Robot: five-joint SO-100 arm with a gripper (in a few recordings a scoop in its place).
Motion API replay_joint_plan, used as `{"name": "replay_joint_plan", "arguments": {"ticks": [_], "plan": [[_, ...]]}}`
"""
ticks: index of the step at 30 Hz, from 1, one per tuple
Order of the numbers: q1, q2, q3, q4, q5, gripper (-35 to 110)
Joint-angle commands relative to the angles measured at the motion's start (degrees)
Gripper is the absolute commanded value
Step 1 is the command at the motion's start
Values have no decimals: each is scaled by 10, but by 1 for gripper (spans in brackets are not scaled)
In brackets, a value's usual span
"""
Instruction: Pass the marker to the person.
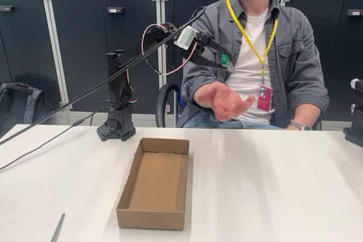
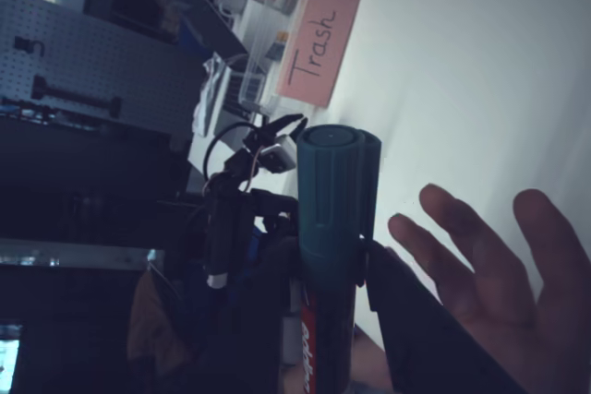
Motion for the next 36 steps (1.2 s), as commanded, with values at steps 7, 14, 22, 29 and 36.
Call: {"name": "replay_joint_plan", "arguments": {"ticks": [7, 14, 22, 29, 36], "plan": [[7, 5, 92, -162, 93, -5], [39, 4, 126, -229, 149, -5], [42, 16, 171, -225, 176, -5], [28, 8, 158, -171, 185, -5], [4, -23, 119, -112, 225, -5]]}}
